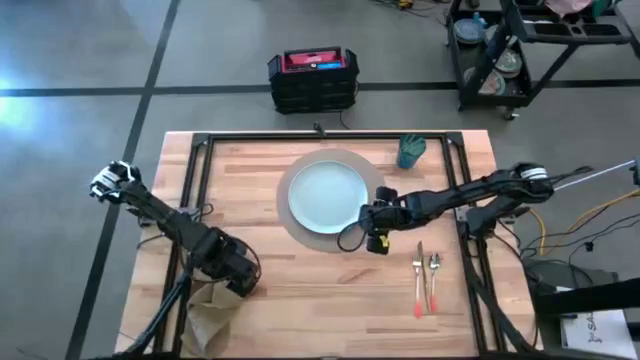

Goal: Set table place
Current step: Fold the brown table napkin

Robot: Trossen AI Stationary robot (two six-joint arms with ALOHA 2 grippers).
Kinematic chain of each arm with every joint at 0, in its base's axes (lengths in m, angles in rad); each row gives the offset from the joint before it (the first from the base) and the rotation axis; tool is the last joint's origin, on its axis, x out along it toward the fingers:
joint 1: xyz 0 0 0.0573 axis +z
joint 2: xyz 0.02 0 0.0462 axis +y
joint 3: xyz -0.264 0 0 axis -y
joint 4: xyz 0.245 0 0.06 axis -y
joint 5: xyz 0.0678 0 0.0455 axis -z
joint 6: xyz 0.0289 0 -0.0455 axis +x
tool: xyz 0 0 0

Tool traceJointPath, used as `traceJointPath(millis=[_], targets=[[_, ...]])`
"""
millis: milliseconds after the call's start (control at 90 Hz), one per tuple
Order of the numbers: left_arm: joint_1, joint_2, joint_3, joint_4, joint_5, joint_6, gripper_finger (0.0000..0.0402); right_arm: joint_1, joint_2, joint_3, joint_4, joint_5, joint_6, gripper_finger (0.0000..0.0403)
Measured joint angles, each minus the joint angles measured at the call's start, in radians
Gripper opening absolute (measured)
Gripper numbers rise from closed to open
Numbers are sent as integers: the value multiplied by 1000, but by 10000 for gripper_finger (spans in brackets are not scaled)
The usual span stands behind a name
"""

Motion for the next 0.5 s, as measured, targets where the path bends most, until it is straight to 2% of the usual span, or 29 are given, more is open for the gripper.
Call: traceJointPath(millis=[100, 244, 500], targets=[[-39, 0, 0, 19, 40, -54, 175, 0, 0, -2, 1, 0, -1, 175], [-85, 0, 0, 45, 32, -110, 164, 0, 0, -2, 1, 15, -2, 167], [-125, 11, -41, 62, 19, -152, 167, 0, 0, -4, 5, 17, -10, 152]])
